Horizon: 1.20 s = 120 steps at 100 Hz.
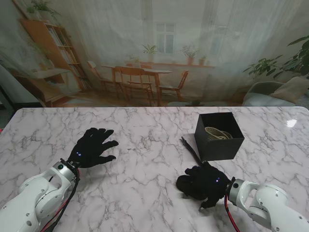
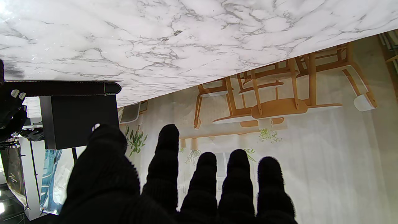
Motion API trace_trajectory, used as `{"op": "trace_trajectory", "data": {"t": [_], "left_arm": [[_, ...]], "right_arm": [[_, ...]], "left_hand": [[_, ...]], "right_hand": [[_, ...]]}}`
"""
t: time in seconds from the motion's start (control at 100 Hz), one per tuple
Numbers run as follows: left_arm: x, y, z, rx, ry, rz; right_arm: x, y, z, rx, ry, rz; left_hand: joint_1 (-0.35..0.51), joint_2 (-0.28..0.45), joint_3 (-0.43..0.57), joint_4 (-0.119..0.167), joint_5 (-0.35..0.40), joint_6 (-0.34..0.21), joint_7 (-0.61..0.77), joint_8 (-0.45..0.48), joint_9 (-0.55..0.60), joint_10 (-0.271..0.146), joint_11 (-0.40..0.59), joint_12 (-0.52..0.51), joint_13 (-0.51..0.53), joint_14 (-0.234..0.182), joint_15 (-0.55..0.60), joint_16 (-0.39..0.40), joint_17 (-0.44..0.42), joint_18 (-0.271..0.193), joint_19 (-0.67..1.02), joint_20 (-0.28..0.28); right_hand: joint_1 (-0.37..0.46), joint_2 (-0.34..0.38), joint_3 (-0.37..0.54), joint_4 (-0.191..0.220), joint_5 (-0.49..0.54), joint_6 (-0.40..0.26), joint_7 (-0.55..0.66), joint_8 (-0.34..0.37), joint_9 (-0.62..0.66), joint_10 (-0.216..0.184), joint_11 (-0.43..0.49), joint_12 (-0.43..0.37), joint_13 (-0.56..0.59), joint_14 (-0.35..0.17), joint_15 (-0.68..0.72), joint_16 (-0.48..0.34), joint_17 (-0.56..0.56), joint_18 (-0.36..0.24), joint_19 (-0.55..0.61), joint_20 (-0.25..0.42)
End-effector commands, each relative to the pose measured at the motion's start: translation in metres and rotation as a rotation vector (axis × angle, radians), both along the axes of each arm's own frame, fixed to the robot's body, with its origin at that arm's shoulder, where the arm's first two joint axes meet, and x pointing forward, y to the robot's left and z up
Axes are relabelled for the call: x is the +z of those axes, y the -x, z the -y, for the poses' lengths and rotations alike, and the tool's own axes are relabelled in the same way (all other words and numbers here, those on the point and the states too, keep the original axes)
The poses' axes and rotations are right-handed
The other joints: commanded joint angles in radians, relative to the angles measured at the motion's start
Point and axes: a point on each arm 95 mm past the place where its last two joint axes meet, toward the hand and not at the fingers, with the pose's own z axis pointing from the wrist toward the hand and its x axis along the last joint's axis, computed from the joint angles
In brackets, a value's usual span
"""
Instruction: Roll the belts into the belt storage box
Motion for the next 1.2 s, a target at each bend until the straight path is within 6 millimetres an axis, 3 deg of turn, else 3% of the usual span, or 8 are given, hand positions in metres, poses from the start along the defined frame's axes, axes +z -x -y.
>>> {"op": "trace_trajectory", "data": {"t": [0.0, 0.14, 0.24, 0.4, 0.56, 0.72, 0.94, 1.19], "left_arm": [[-0.002, 0.000, 0.000, 0.003, -0.005, -0.012], [-0.002, 0.000, 0.000, 0.004, -0.005, -0.011], [-0.002, 0.001, -0.001, 0.004, -0.005, -0.012], [-0.002, 0.001, 0.000, 0.005, -0.006, -0.012], [-0.002, 0.001, -0.001, 0.008, -0.007, -0.008], [-0.002, 0.001, -0.001, 0.010, -0.008, -0.010], [-0.002, 0.001, -0.002, 0.013, -0.009, -0.008], [-0.002, 0.001, -0.003, 0.019, -0.005, -0.003]], "right_arm": [[-0.001, 0.002, -0.001, 0.002, -0.002, -0.008], [0.000, 0.002, -0.001, 0.001, -0.028, -0.007], [0.002, 0.004, 0.001, -0.007, -0.043, -0.002], [0.005, 0.008, 0.004, -0.024, -0.091, 0.017], [0.010, 0.015, 0.009, -0.106, -0.184, 0.035], [0.012, 0.022, 0.019, -0.188, -0.184, 0.055], [0.009, 0.033, 0.030, -0.341, -0.132, 0.132], [0.004, 0.047, 0.033, -0.506, -0.008, 0.110]], "left_hand": [[0.030, 0.036, 0.005, -0.017, 0.005, 0.000, 0.012, 0.007, -0.030, -0.004, 0.002, 0.010, -0.003, -0.001, -0.027, 0.010, -0.017, 0.025, -0.030, 0.017], [0.030, 0.037, 0.005, -0.017, 0.005, 0.000, 0.012, 0.007, -0.030, -0.004, 0.002, 0.010, -0.003, -0.001, -0.027, 0.010, -0.016, 0.024, -0.030, 0.017], [0.030, 0.037, 0.005, -0.017, 0.005, 0.002, 0.012, 0.007, -0.028, -0.003, 0.002, 0.011, -0.003, -0.001, -0.027, 0.010, -0.017, 0.025, -0.030, 0.017], [0.029, 0.037, 0.005, -0.017, 0.006, 0.005, 0.012, 0.007, -0.022, -0.003, 0.004, 0.011, -0.002, 0.000, -0.027, 0.010, -0.016, 0.025, -0.029, 0.018], [0.033, 0.045, 0.006, -0.017, 0.002, 0.012, 0.010, 0.006, -0.016, -0.003, 0.006, 0.012, -0.001, 0.000, -0.026, 0.010, -0.013, 0.024, -0.025, 0.020], [0.032, 0.045, 0.004, -0.017, 0.003, 0.013, 0.010, 0.005, -0.013, -0.003, 0.007, 0.013, 0.000, 0.000, -0.025, 0.011, -0.014, 0.025, -0.023, 0.020], [0.029, 0.046, 0.004, -0.017, 0.001, 0.014, 0.009, 0.005, -0.014, -0.004, 0.007, 0.012, -0.001, 0.000, -0.025, 0.011, -0.017, 0.024, -0.022, 0.019], [0.027, 0.046, 0.004, -0.018, 0.001, 0.013, 0.008, 0.004, -0.015, -0.003, 0.006, 0.012, 0.000, 0.000, -0.025, 0.011, -0.017, 0.023, -0.023, 0.018]], "right_hand": [[0.000, 0.020, -0.016, -0.016, -0.022, -0.030, -0.009, 0.003, -0.019, 0.002, -0.015, -0.017, -0.032, 0.025, -0.034, -0.019, -0.005, 0.044, -0.026, -0.014], [0.024, 0.077, -0.086, -0.002, -0.095, 0.013, -0.090, -0.081, 0.014, -0.036, -0.004, -0.020, -0.025, 0.001, -0.030, -0.016, -0.002, 0.017, -0.028, -0.012], [0.042, 0.159, -0.299, 0.049, -0.121, 0.081, -0.114, -0.156, 0.026, -0.041, -0.005, -0.019, -0.018, -0.009, -0.025, -0.012, 0.002, -0.009, -0.019, -0.001], [-0.025, 0.106, -0.197, 0.066, -0.083, 0.187, -0.086, -0.174, 0.062, -0.041, 0.009, -0.013, 0.015, -0.015, -0.009, -0.007, 0.037, -0.031, 0.021, 0.017], [-0.035, 0.250, -0.251, 0.059, -0.021, 0.370, -0.087, -0.200, 0.137, -0.035, 0.017, -0.004, 0.047, -0.015, 0.009, 0.007, 0.053, -0.032, 0.057, 0.037], [-0.112, 0.245, -0.238, 0.048, 0.004, 0.625, -0.185, -0.253, 0.205, 0.038, 0.007, 0.014, 0.087, 0.008, 0.022, 0.023, 0.071, -0.021, 0.072, 0.047], [-0.256, 0.268, -0.193, 0.014, -0.051, 0.697, -0.305, -0.260, 0.222, 0.073, 0.010, 0.069, 0.135, 0.044, 0.045, 0.051, 0.142, 0.040, 0.104, 0.070], [-0.420, 0.349, -0.177, -0.004, -0.017, 0.711, -0.345, -0.251, 0.213, 0.084, -0.042, 0.061, 0.109, 0.039, 0.030, 0.056, 0.152, -0.025, 0.122, 0.076]]}}
